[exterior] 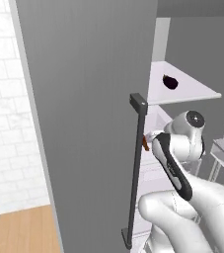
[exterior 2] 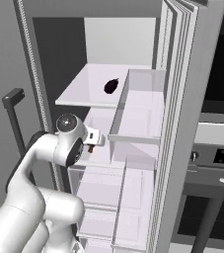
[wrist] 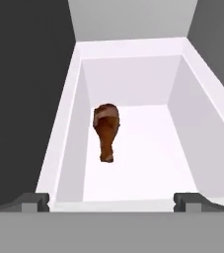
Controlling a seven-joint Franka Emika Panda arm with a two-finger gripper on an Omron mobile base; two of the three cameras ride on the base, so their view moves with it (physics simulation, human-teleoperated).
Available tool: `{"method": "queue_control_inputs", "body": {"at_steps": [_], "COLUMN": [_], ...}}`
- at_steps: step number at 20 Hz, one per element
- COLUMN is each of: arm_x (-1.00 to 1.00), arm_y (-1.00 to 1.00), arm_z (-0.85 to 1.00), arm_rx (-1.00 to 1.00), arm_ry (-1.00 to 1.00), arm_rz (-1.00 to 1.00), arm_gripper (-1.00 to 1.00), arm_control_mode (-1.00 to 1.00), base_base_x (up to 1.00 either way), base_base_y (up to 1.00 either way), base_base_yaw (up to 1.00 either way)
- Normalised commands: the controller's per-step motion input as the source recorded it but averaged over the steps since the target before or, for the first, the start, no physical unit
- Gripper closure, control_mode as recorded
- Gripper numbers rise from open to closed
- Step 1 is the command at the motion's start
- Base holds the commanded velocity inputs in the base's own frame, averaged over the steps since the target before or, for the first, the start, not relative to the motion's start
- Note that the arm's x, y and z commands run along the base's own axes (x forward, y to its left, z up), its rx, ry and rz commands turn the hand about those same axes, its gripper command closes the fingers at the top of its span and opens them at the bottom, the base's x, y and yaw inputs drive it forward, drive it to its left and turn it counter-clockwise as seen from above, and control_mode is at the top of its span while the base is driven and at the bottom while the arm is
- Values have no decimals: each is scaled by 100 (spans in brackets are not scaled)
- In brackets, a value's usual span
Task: Place one eggplant and one chicken drumstick in each tupperware on the nearby counter, to pack two identical lunches.
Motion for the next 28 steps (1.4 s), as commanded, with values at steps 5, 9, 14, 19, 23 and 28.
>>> {"method": "queue_control_inputs", "body": {"at_steps": [5, 9, 14, 19, 23, 28], "arm_x": [59, 36, 21, 24, 47, 41], "arm_y": [0, -3, 0, 1, 10, 6], "arm_z": [-13, -16, -22, -33, -37, -32], "arm_rx": [0, 1, 3, 0, 0, 0], "arm_ry": [11, 2, 1, 0, 6, 3], "arm_rz": [3, 12, 5, 0, 0, 0], "arm_gripper": [-100, -100, -100, -100, -100, -100], "arm_control_mode": [-100, -100, -100, -100, -100, -100], "base_base_x": [0, 0, 0, 0, 0, 0], "base_base_y": [0, 0, 0, 0, 0, 0], "base_base_yaw": [0, 0, 0, 0, 0, 0]}}
